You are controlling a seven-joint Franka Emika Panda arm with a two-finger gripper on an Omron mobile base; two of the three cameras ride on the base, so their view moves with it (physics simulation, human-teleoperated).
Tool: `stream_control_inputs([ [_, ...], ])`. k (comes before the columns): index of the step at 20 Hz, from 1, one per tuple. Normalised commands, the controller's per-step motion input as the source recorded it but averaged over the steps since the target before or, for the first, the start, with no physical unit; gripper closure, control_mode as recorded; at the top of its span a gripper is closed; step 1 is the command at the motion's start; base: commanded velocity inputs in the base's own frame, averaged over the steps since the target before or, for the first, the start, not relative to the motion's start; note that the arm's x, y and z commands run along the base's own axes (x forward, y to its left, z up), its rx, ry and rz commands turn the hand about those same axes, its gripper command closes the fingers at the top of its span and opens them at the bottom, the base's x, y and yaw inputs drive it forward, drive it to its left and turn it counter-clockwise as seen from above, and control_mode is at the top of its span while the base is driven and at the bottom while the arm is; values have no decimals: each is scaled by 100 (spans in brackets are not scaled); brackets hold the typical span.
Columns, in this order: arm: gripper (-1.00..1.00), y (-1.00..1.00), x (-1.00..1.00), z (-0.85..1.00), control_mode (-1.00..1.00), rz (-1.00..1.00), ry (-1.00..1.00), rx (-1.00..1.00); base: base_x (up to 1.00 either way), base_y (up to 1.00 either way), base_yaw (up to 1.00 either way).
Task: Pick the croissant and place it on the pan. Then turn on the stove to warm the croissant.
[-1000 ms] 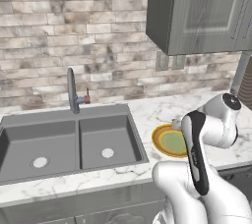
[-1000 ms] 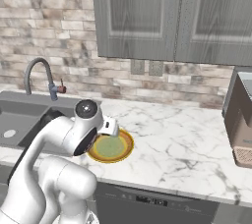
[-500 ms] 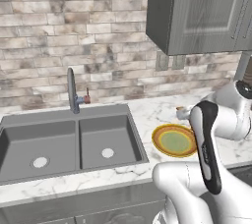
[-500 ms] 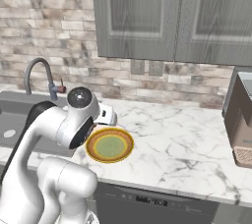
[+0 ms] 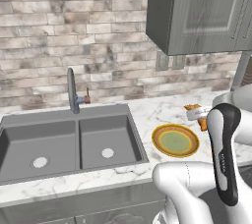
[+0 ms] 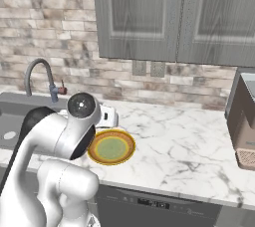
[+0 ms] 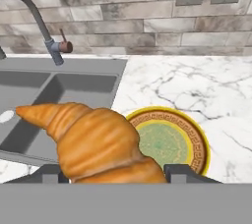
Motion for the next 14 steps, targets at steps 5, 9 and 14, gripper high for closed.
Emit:
stream_control_inputs([
  [5,100,0,-34,0,-100,8,-27,0,0,0,0],
  [9,100,0,-5,0,-100,4,-10,0,0,0,0],
  [14,100,3,0,0,100,0,0,0,2,1,0],
])
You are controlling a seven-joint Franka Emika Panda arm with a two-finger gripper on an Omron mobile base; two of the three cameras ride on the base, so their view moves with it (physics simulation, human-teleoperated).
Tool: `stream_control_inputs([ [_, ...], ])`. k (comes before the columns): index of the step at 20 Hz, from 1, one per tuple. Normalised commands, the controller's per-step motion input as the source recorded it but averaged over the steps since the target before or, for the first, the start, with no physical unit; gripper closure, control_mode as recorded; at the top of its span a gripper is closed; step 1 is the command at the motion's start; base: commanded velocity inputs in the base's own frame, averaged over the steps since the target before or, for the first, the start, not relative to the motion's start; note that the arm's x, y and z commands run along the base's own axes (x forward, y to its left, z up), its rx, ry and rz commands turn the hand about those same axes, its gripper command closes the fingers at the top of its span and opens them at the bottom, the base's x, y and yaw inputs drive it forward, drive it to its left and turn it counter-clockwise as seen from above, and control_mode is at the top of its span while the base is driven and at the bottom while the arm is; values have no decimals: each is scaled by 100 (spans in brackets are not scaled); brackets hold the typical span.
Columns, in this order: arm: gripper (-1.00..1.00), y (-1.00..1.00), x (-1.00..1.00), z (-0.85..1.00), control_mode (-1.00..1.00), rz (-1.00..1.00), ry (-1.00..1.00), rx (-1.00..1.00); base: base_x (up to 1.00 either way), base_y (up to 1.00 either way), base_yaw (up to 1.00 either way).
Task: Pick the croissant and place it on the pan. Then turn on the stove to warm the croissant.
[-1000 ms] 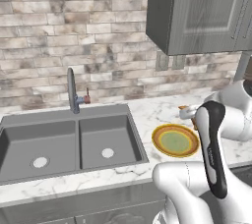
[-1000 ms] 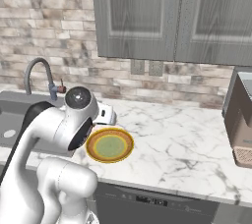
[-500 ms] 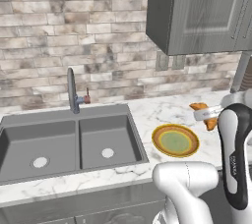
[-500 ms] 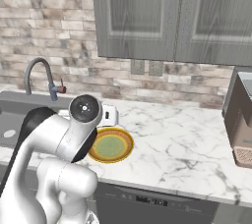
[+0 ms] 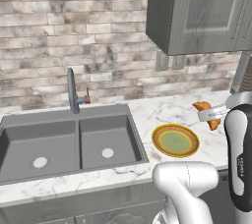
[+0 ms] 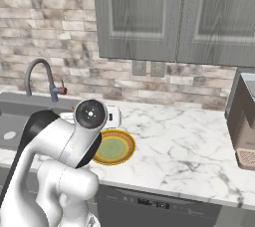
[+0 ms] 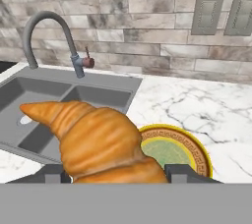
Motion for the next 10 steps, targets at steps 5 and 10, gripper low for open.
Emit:
stream_control_inputs([
  [5,100,0,0,0,100,0,0,0,1,3,0],
  [10,100,0,0,0,100,0,0,0,-2,1,1],
])
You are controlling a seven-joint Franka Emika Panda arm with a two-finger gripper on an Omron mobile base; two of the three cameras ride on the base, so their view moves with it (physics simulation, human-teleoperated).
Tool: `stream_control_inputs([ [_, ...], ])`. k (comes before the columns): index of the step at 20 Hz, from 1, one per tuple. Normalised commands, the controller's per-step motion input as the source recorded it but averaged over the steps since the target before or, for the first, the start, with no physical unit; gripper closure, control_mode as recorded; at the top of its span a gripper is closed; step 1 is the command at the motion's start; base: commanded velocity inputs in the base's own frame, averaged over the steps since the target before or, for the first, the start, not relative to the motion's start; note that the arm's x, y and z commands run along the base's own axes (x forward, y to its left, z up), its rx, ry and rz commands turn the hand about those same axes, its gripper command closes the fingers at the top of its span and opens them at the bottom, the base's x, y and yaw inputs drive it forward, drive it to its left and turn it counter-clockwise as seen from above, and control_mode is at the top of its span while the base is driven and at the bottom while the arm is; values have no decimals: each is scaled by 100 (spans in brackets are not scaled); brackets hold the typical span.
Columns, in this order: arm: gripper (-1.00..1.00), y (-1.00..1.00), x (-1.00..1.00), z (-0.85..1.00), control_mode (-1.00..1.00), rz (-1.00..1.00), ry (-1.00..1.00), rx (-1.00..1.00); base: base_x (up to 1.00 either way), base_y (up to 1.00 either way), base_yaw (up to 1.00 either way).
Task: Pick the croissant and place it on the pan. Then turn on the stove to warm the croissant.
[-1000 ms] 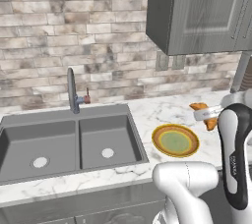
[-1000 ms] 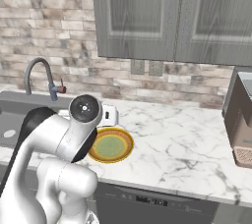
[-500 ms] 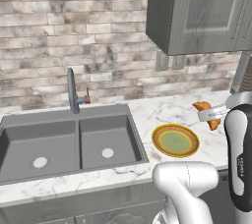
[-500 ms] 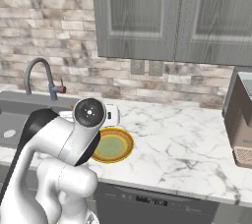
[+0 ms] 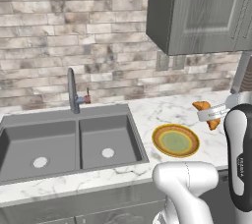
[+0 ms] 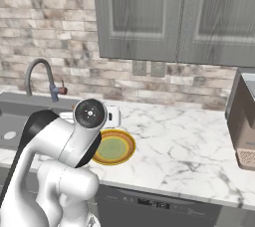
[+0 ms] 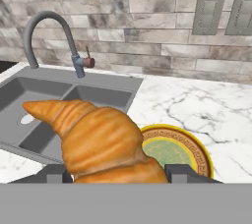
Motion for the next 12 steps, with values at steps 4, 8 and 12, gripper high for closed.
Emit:
stream_control_inputs([
  [4,100,0,0,0,100,0,0,0,-14,0,5],
  [8,100,0,0,0,100,0,0,0,-24,0,6],
  [12,100,0,0,0,100,0,0,0,-35,0,7],
])
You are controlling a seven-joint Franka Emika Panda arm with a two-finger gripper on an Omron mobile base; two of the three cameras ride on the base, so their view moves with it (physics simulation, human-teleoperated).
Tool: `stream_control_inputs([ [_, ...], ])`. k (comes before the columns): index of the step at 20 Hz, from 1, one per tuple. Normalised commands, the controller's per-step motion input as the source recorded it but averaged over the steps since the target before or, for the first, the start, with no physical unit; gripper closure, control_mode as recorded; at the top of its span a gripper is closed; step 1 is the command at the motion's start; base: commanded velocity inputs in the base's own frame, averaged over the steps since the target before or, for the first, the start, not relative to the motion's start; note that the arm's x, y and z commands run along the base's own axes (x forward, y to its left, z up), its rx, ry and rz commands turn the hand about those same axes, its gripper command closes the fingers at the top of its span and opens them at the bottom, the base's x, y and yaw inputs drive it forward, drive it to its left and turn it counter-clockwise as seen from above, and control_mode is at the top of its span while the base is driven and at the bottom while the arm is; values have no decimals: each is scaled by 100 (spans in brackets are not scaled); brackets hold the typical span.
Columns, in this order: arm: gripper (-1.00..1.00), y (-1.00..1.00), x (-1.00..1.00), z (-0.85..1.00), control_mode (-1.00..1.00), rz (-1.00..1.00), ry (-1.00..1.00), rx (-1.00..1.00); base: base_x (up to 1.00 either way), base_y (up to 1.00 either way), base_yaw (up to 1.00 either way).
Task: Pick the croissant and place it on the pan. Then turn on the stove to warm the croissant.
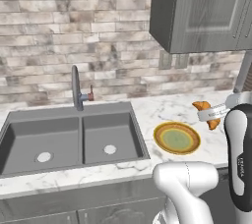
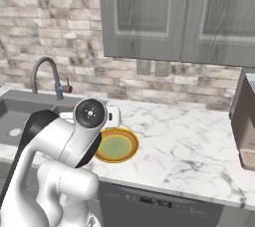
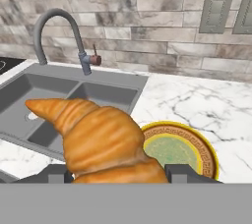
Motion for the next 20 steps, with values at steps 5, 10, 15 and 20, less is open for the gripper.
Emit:
stream_control_inputs([
  [5,100,0,0,0,100,0,0,0,-48,0,5],
  [10,100,0,0,0,100,0,0,0,-49,0,2],
  [15,100,0,0,0,100,0,0,0,-32,0,2],
  [20,100,0,0,0,100,0,0,0,-16,11,2],
])
